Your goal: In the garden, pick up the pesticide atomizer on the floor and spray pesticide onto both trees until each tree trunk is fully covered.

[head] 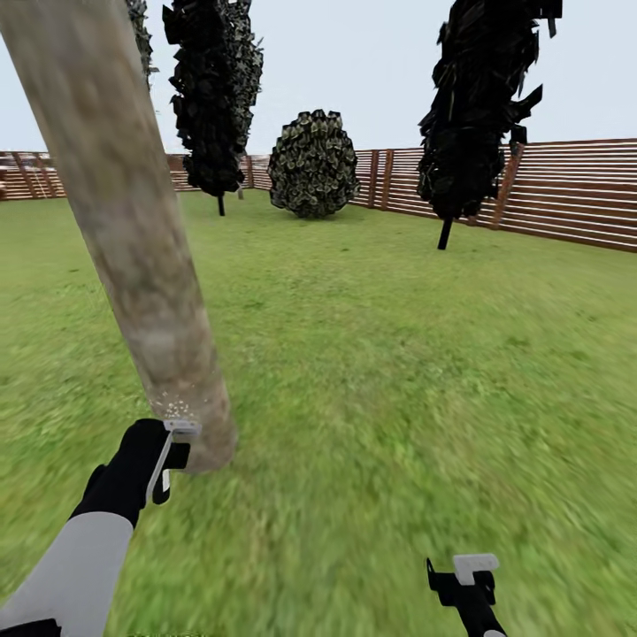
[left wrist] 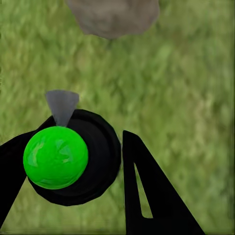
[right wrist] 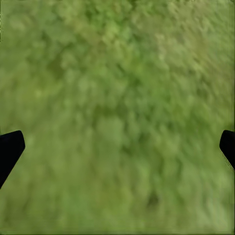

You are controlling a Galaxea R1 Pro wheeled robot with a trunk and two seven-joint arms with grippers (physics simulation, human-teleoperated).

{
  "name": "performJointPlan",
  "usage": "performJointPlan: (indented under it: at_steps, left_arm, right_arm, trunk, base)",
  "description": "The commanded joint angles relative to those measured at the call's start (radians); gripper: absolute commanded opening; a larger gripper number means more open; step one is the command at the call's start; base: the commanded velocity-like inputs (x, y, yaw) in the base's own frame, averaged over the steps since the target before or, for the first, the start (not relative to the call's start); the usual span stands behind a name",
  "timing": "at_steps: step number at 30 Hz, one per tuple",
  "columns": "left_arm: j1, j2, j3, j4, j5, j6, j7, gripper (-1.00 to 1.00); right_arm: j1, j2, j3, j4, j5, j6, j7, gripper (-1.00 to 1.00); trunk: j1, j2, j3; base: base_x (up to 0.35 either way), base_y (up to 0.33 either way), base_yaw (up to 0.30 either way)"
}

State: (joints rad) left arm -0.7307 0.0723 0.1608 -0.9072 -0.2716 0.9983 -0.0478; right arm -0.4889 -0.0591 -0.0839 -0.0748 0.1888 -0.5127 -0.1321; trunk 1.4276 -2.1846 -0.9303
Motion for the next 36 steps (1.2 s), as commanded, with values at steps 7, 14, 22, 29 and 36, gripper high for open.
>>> performJointPlan:
  at_steps: [7,14,22,29,36]
  left_arm:
    - [0.000,-0.003,0.003,0.001,-0.008,0.003,-0.001,-1.00]
    - [-0.043,-0.009,-0.001,0.011,-0.010,0.004,0.001,-1.00]
    - [-0.060,-0.028,-0.006,0.017,-0.012,0.006,0.002,-1.00]
    - [-0.058,-0.047,-0.006,0.018,-0.012,0.006,0.002,-1.00]
    - [-0.058,-0.048,-0.006,0.018,-0.012,0.005,0.002,-1.00]
  right_arm:
    - [0.000,0.001,-0.008,0.001,0.012,-0.003,-0.002,1.00]
    - [0.000,0.001,-0.008,0.001,0.012,-0.003,-0.001,1.00]
    - [0.000,0.001,-0.008,0.000,0.011,-0.003,-0.001,1.00]
    - [0.000,0.000,-0.008,0.000,0.011,-0.003,-0.001,1.00]
    - [0.000,-0.001,-0.008,0.000,0.011,-0.003,-0.001,1.00]
  trunk:
    - [0.000,0.000,-0.001]
    - [0.000,0.000,-0.001]
    - [0.000,0.000,-0.001]
    - [0.000,0.000,-0.001]
    - [0.000,0.000,-0.001]
  base:
    - [0.214,-0.173,0.267]
    - [0.059,-0.010,0.277]
    - [0.001,-0.068,0.204]
    - [0.000,-0.265,0.005]
    - [0.000,-0.273,0.000]
